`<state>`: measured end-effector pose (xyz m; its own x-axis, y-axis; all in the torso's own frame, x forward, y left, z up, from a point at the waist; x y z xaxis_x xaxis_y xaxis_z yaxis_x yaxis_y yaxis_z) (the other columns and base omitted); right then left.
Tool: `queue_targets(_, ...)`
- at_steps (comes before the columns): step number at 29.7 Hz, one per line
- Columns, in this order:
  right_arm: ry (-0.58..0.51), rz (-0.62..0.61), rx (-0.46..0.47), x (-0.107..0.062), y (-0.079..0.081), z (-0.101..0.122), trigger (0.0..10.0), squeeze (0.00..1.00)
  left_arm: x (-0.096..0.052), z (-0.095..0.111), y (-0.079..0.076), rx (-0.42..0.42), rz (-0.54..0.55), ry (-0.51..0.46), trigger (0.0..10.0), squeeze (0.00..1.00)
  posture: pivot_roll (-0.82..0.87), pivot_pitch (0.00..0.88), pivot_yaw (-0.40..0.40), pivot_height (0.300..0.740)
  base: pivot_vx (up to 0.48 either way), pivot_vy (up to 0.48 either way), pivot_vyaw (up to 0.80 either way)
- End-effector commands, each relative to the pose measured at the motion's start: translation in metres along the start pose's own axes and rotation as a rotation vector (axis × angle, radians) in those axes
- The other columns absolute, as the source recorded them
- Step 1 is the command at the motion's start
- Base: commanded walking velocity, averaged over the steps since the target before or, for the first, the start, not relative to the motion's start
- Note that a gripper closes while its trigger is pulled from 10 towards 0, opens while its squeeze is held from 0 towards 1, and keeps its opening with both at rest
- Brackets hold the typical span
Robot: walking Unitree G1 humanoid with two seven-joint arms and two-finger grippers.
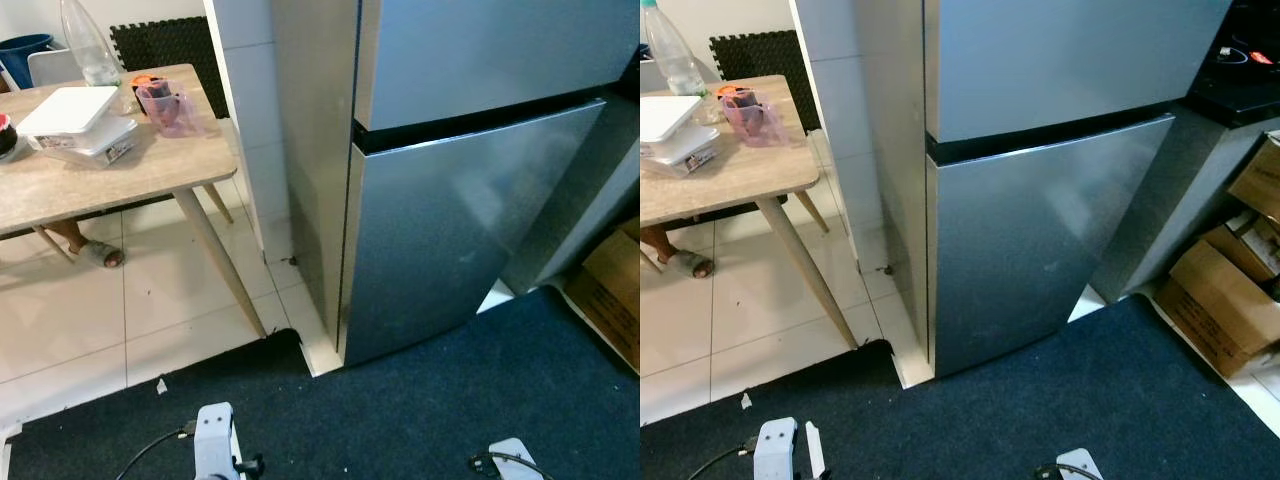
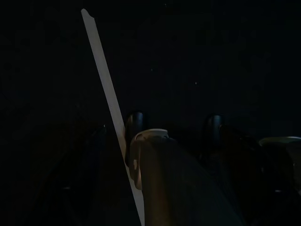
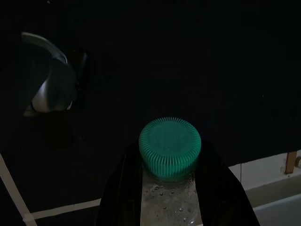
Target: Restocking fridge
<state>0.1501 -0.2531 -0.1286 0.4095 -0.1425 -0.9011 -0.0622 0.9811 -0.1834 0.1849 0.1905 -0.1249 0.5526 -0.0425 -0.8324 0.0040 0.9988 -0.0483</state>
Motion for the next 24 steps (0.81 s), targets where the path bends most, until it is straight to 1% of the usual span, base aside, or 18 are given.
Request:
queue_targets(1,0.004,0.002,0.014,0.0001,0.0012,-0.001,10.0,0.0,-0.0007,-0.0037,0.001,0.01,-0.001,0.013,10.0,0.0,-0.01,0.032,-0.013,0.74,0.311,0.0,0.0)
queue_targets(20,0.0,0.01,0.003,0.0003,0.0035,-0.0001,10.0,0.0,-0.0004,-0.0033,-0.0012,0.025,-0.013,0.015,10.0,0.0,-0.02,0.036,-0.013,0.74,0.329,0.0,0.0)
queue_targets(24,0.001,0.011,-0.001,0.0003,0.004,-0.0007,10.0,0.0,-0.0005,-0.004,-0.0005,0.022,-0.008,0.017,10.0,0.0,-0.01,0.035,-0.013,0.74,0.186,0.0,0.0)
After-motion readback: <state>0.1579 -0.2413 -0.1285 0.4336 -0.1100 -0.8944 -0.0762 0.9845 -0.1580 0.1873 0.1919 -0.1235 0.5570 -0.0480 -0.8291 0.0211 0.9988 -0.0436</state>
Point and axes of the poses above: a point about 5 cm out from each wrist's last joint towards the gripper, its own x axis pointing out of the wrist towards the gripper, its own z axis along the axis of the wrist's last joint, y = z × x, the point moved 4 cm from there along x, pointing out of the wrist towards the gripper, and after that the axes turned 10 degrees about x, right-handed, at the moved point
